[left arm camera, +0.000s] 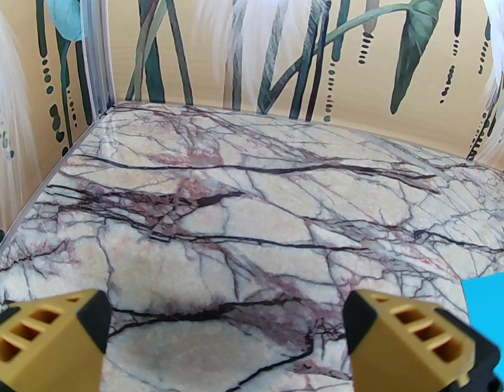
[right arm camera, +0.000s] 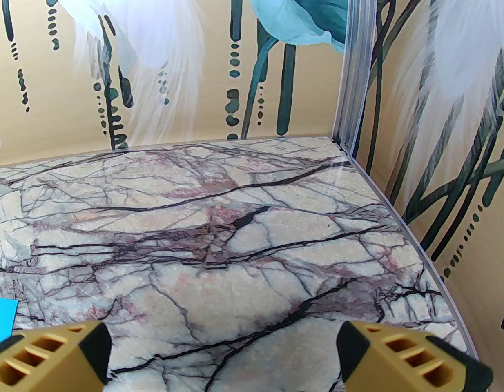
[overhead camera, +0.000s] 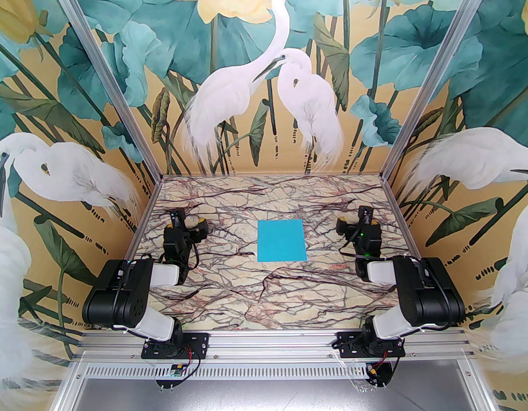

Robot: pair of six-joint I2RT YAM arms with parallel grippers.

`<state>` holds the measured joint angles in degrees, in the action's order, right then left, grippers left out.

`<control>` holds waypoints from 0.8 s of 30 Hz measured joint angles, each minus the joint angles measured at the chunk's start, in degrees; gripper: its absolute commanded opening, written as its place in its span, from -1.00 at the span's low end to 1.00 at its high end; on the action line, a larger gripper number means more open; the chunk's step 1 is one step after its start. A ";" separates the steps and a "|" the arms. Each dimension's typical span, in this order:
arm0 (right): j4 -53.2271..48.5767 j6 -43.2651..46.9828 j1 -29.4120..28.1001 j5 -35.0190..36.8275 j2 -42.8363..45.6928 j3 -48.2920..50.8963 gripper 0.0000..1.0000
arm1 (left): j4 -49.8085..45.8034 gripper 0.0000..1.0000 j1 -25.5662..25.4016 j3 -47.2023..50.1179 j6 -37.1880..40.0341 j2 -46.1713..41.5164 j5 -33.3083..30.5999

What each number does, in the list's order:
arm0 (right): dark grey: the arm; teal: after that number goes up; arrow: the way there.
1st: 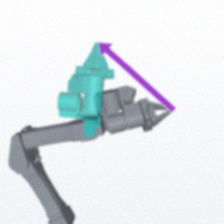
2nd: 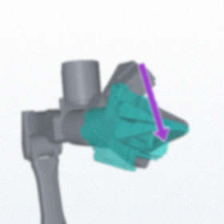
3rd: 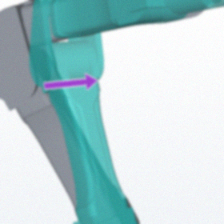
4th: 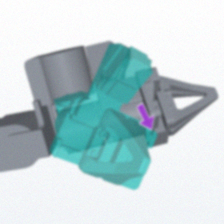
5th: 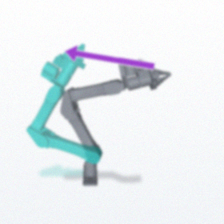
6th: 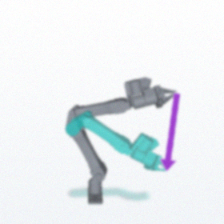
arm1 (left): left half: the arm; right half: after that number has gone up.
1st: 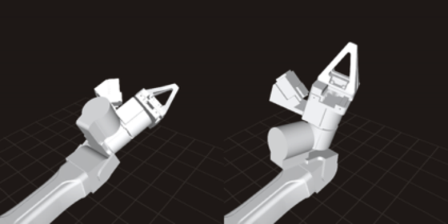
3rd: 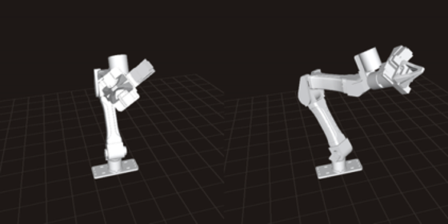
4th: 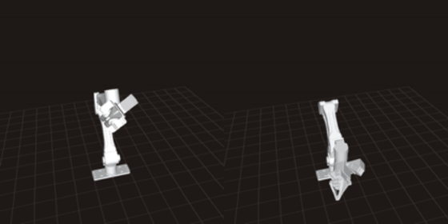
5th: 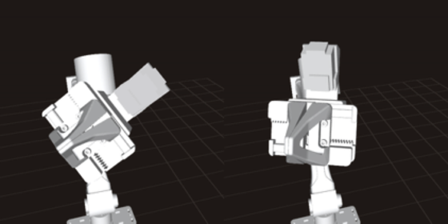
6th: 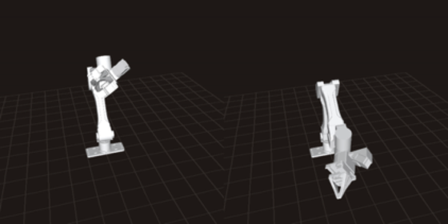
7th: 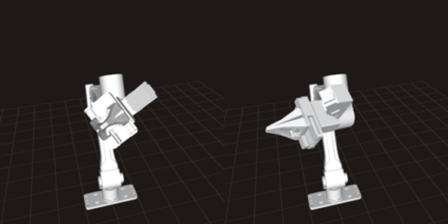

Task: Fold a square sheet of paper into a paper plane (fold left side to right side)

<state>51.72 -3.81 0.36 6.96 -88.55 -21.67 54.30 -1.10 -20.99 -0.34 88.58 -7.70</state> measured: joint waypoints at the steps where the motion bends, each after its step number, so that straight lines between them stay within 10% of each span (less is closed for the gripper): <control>1: 0.00 0.00 0.00 -0.15 0.00 0.00 0.98 | 0.00 0.99 0.00 0.00 0.00 0.00 0.00; 24: 0.00 -0.02 0.02 -0.81 0.00 0.00 0.98 | 0.00 0.99 0.00 0.00 0.00 0.00 0.00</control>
<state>51.72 -3.84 0.38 6.15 -88.55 -21.67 54.30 -1.10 -20.99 -0.34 88.58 -7.70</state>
